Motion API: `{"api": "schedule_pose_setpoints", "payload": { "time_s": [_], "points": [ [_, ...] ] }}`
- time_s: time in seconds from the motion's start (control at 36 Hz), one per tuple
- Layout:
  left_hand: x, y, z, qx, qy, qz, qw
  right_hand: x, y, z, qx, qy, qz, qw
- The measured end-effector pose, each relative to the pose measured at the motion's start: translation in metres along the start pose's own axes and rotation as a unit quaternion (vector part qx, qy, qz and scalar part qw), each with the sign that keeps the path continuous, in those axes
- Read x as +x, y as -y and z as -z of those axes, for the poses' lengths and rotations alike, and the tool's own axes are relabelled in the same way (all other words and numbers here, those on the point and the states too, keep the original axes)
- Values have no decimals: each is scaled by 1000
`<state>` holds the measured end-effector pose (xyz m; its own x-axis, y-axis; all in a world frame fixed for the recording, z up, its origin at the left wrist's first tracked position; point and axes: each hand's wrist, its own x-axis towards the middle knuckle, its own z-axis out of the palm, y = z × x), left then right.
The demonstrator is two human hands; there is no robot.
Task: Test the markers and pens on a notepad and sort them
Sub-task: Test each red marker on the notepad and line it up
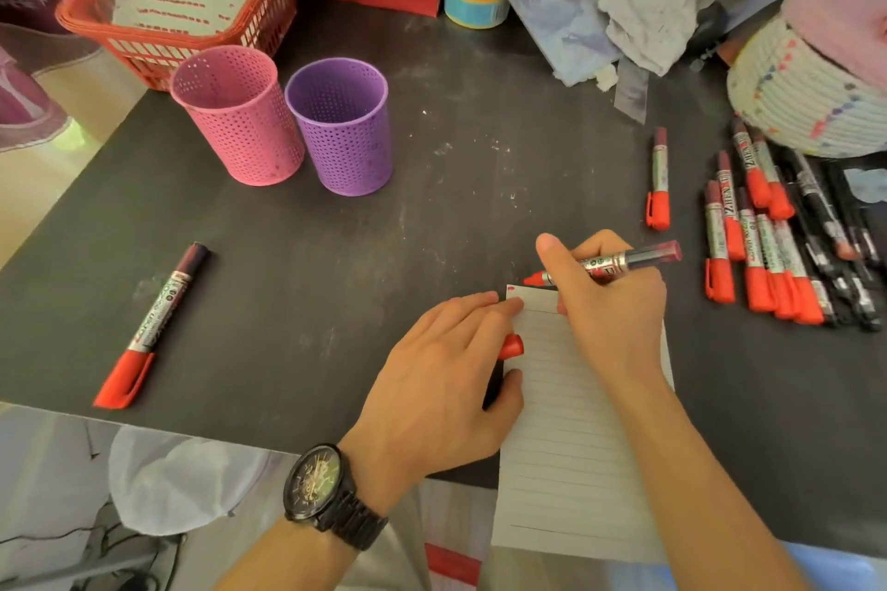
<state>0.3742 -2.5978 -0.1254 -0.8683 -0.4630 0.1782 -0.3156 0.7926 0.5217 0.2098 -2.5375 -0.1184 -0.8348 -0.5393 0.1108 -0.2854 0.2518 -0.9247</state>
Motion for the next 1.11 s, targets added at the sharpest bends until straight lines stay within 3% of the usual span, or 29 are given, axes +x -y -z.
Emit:
{"api": "schedule_pose_setpoints", "payload": {
  "time_s": [1.11],
  "points": [
    [0, -2, 2, 21, 24, 24, 999, 2, -3, -1, -43, -1, 2, 999]
  ]
}}
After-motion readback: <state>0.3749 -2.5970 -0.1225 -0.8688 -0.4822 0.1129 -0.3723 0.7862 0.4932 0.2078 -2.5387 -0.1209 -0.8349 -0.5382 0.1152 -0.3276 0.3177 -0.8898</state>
